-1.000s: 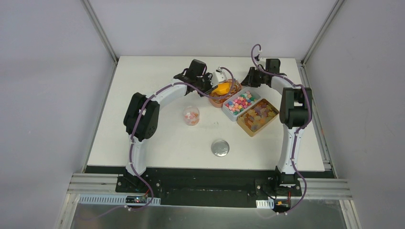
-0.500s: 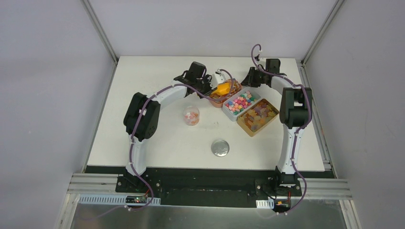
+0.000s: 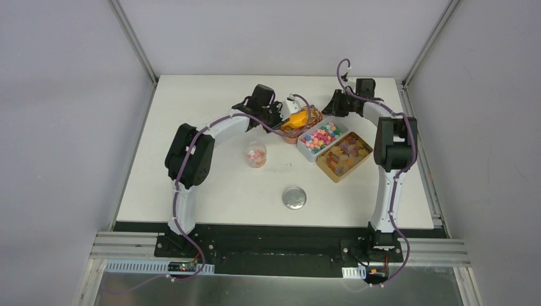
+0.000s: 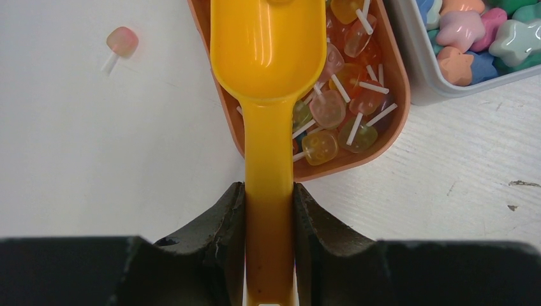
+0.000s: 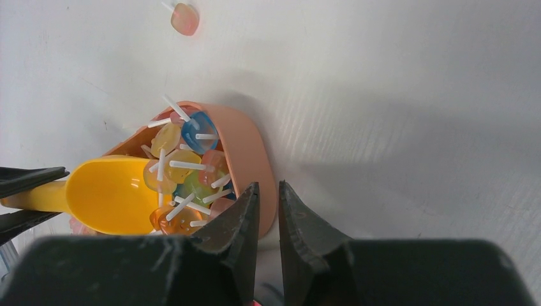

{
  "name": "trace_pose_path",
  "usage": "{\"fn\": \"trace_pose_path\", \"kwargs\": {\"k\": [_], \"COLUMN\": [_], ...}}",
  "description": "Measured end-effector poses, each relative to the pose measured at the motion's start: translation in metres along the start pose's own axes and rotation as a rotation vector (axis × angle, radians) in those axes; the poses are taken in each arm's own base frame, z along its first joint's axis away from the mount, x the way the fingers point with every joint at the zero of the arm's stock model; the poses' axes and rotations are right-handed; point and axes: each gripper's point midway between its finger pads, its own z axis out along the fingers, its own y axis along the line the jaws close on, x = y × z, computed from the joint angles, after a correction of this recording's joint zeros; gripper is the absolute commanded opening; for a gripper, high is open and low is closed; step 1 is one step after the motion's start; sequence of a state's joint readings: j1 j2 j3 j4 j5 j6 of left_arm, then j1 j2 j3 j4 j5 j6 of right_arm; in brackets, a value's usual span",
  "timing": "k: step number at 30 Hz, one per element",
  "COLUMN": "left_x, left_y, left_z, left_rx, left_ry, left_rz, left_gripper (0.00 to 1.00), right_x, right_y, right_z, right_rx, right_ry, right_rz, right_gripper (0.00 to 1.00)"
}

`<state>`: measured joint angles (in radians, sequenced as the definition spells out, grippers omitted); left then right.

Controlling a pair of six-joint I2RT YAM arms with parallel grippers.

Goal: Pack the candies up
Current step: Scoop the fake candies from the storage box.

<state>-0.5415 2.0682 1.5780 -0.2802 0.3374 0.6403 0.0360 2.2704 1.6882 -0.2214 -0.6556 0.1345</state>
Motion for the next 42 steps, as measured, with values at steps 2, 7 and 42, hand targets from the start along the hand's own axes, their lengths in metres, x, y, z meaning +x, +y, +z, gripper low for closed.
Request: {"fn": "trace_pose_path", "kwargs": {"k": [2,7,42], "left_x": [0.002,0.012,0.001], "left_y": [-0.001,-0.003,0.013], "left_z": [0.001,0.002,-0.048], "left_rx": [0.0,-0.004,-0.125], "left_ry": [0.001,0.004,-0.086], "left_rz": [0.0,-0.007,-0.036], "left_gripper": [0.0,0.0,0.0], "right_x": [0.0,-0.001,-0.019], "right_y": [0.0,0.0,0.014], "right_z": [0.0,-0.001,-0.024], "right_rx": [-0.002,-0.004,-0.007], "right_ry": [0.0,-0.001,-0.047], "right_rz": [0.005,0.017,0.076], "right_gripper": [0.19,0.2,0.66]}}
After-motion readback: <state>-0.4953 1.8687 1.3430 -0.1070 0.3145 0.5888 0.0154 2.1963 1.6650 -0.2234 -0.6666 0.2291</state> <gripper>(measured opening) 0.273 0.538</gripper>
